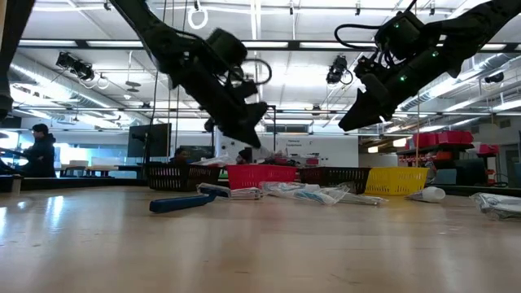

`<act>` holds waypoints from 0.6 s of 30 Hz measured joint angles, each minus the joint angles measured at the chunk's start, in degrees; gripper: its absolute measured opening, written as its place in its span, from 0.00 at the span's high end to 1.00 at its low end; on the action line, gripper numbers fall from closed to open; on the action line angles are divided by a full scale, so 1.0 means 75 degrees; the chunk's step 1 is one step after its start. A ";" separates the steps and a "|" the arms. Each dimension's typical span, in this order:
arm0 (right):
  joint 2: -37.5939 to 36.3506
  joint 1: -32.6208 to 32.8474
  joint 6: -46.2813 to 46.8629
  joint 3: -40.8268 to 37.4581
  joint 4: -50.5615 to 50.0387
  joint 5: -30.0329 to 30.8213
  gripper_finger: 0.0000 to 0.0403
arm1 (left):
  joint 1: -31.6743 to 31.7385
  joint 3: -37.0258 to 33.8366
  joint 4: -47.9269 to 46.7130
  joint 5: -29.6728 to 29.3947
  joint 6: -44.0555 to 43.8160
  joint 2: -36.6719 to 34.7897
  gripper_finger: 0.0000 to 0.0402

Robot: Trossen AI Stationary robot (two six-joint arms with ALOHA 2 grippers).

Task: Pick & Place Travel size toiletries
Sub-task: Put the toothpaste into the red bin

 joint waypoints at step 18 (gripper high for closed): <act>0.0000 0.0000 0.0003 0.0000 -0.0004 0.0001 0.47 | 0.0856 0.0386 -0.0689 0.0851 0.0140 0.0438 0.99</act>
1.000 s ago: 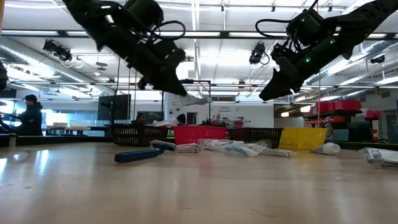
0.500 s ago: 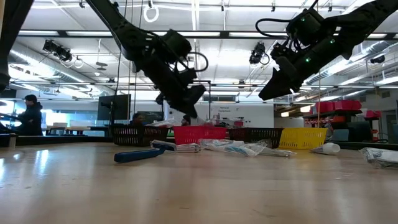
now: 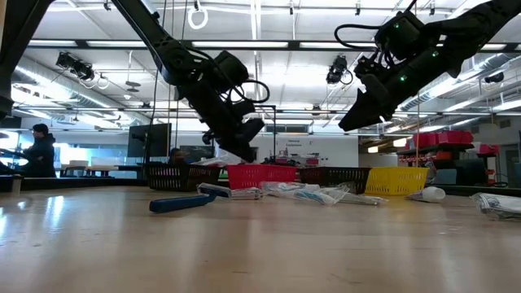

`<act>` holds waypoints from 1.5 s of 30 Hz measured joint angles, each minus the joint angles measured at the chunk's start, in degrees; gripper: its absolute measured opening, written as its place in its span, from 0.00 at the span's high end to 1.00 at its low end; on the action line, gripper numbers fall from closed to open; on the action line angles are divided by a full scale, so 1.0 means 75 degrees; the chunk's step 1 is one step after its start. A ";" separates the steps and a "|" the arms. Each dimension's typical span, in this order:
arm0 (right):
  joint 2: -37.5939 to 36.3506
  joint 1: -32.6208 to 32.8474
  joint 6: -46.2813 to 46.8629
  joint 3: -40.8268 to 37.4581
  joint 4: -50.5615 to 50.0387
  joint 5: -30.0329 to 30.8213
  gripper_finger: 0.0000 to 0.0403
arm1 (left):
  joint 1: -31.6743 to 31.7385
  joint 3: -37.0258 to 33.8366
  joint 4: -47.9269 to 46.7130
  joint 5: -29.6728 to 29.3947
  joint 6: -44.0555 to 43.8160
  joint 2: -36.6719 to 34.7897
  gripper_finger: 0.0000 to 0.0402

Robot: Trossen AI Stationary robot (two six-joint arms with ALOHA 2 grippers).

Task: Pick & Place Travel size toiletries
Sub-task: Put the toothpaste into the red bin, then put the nail cutter into the right black bin

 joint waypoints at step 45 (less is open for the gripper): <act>-0.0001 0.0000 0.0003 0.0000 -0.0062 -0.0077 0.48 | -0.0109 0.0082 -0.0389 0.0225 0.0118 -0.0398 0.73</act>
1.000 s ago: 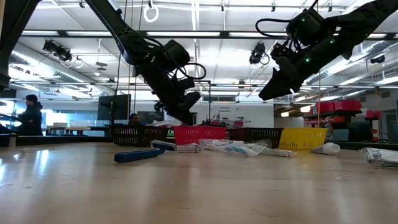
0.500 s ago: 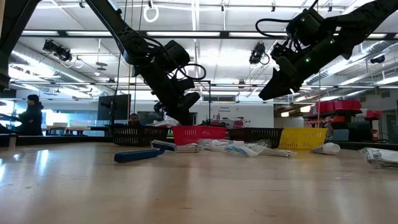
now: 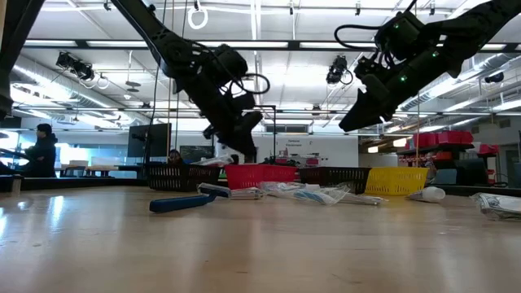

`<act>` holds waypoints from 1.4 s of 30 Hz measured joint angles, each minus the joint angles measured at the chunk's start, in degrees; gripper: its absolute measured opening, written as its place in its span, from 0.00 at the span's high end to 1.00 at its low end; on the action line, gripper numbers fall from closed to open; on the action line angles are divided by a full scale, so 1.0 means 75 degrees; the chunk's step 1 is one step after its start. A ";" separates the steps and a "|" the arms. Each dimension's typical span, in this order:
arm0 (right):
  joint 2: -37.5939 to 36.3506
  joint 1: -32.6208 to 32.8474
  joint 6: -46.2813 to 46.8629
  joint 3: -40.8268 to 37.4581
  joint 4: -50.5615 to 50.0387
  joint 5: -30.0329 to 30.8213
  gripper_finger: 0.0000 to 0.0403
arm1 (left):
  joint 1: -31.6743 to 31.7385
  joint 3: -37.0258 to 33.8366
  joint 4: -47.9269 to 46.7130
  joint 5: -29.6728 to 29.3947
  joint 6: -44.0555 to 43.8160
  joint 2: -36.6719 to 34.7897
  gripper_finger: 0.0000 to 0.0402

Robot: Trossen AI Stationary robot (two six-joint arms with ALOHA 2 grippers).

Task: Pick & Place Travel size toiletries
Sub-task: Put the nail cutter into the right black bin

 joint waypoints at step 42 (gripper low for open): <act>0.2615 0.4837 0.3605 0.0000 0.0855 0.2294 0.48 | -0.1561 -0.3946 0.2112 -0.0816 -0.0251 -0.4443 0.74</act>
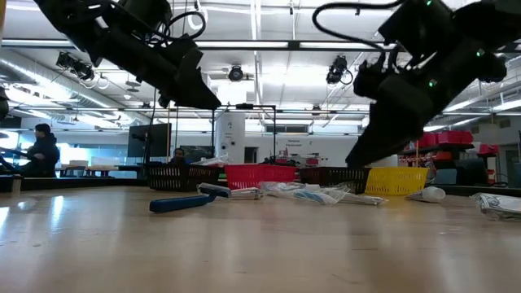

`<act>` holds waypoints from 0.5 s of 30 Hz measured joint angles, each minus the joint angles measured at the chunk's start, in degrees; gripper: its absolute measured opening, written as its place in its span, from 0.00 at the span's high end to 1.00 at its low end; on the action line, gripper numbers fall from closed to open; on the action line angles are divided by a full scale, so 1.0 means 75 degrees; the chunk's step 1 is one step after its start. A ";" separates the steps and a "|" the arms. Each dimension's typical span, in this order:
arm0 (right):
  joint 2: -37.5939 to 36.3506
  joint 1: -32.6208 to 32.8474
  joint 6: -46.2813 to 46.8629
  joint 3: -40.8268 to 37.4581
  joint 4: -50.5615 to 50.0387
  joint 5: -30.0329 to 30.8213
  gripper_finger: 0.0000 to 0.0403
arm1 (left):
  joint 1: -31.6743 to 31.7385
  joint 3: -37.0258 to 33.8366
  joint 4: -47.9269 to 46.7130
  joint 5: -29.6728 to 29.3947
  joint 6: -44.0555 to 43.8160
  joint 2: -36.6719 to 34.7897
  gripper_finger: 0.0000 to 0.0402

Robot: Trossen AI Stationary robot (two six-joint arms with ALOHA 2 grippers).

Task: Pick & Place Travel size toiletries
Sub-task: Put the nail cutter into the right black bin

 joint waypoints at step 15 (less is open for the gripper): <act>0.1483 0.0009 0.0076 0.0006 0.0918 0.0122 0.48 | 0.0000 0.0000 0.0157 0.0026 0.0046 0.0003 0.74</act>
